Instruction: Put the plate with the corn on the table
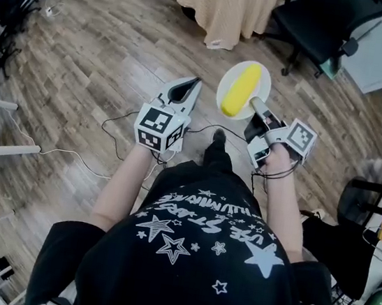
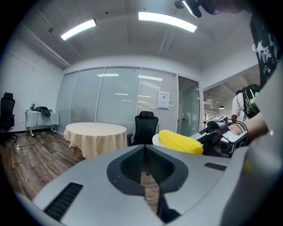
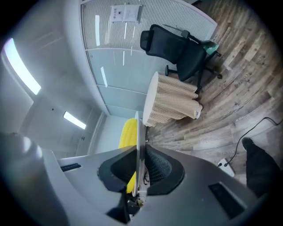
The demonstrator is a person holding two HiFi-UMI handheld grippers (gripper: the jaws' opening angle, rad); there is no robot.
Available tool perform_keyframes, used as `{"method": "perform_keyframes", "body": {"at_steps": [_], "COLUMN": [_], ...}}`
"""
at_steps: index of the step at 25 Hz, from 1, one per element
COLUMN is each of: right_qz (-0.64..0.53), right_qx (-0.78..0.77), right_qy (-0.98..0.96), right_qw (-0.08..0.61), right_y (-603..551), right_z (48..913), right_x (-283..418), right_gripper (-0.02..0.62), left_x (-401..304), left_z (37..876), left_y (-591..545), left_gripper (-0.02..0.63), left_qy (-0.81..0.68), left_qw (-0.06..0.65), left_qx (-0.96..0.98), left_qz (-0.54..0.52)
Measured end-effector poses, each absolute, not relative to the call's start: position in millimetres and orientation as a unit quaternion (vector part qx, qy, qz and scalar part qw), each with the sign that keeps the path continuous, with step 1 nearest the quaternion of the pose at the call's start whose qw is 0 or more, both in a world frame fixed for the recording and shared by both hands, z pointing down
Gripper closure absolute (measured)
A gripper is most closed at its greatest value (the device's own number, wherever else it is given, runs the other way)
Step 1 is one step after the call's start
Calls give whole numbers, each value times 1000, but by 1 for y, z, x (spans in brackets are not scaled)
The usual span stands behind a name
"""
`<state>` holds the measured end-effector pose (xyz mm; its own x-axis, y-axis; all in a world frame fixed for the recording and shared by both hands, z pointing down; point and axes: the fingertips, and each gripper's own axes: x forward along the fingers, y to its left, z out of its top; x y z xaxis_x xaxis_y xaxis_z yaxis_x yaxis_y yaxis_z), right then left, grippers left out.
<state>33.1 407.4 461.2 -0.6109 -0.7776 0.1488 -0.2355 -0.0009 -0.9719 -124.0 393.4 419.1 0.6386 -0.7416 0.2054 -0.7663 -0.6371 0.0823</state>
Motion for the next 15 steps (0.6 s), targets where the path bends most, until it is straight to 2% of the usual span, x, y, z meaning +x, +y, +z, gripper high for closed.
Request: {"method": "perform_keyframes", "body": {"at_steps": [15], "right_qz": [-609], "right_qx": [-356], "right_qy": [669], "right_qw": [234], "right_y": [353], "right_z": [465], "right_x": [44], "right_gripper": [546], "left_x": [-101], "left_z": [433], "left_y": [333], "left_gripper": [598], "left_qy": [-410], "left_qw": [95], "left_qx": [903], "left_qz": [86]}}
